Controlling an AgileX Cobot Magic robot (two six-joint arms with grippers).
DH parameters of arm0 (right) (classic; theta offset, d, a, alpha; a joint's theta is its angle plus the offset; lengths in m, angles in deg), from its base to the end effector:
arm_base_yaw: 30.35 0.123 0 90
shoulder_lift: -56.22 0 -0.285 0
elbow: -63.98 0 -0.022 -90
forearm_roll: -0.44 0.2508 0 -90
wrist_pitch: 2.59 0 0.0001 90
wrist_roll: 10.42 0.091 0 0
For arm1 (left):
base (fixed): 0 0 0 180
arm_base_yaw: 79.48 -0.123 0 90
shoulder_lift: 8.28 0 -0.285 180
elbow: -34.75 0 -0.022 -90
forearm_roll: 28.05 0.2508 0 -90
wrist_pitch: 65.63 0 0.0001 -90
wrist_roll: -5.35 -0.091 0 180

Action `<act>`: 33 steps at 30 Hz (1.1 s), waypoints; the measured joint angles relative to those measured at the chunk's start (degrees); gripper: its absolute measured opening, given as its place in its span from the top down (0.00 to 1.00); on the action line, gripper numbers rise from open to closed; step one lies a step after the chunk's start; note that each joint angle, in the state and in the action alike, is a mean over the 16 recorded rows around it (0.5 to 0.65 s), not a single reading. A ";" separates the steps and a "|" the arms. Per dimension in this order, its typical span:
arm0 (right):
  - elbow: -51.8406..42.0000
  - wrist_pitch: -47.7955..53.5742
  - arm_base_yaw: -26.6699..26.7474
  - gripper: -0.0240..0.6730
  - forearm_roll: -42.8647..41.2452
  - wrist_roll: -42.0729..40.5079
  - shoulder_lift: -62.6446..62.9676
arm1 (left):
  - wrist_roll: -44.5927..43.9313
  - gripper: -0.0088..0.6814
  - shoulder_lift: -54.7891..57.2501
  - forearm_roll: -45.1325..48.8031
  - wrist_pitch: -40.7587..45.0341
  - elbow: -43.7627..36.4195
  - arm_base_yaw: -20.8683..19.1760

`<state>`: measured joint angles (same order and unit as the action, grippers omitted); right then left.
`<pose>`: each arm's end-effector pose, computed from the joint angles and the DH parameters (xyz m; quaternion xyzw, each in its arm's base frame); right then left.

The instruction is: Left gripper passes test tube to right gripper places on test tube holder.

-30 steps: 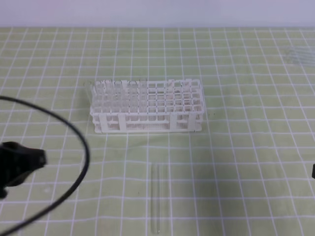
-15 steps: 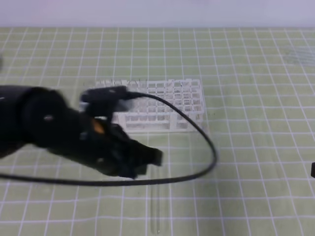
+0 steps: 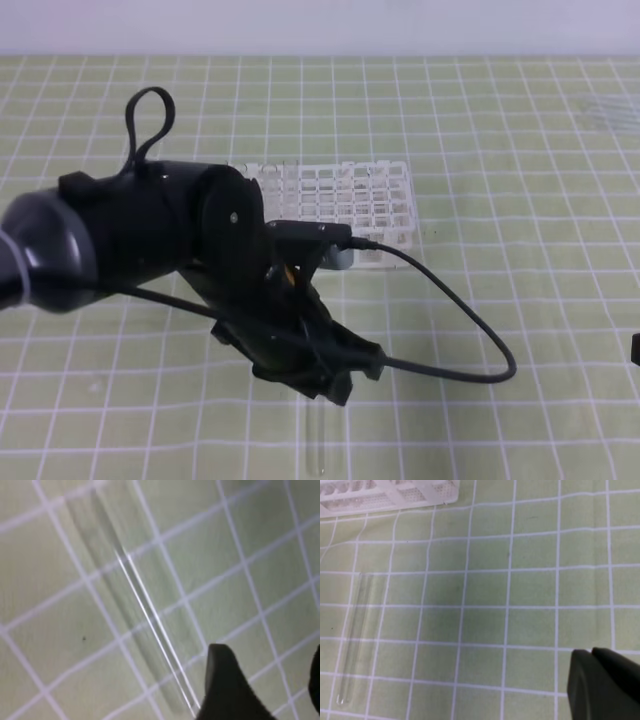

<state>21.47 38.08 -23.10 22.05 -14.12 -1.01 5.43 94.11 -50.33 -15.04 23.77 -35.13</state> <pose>0.1513 0.0413 0.2758 0.0038 0.9288 0.1733 0.3274 0.2153 -0.2478 0.2394 0.2729 0.9379 -0.2044 0.0644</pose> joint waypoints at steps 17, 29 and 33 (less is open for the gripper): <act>0.00 -0.06 0.00 0.97 0.54 -0.04 0.00 | 11.32 0.94 1.94 7.14 0.50 0.51 4.41; 0.00 -0.40 0.00 0.97 1.60 -0.08 0.00 | 18.36 0.94 6.60 14.33 2.37 1.73 6.76; 0.00 -0.43 0.00 0.97 1.69 -0.10 0.00 | 18.41 0.94 9.07 14.10 4.30 3.16 6.75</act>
<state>21.47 37.65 -23.10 23.74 -14.22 -1.01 23.84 103.18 -36.24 -10.75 26.92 -28.38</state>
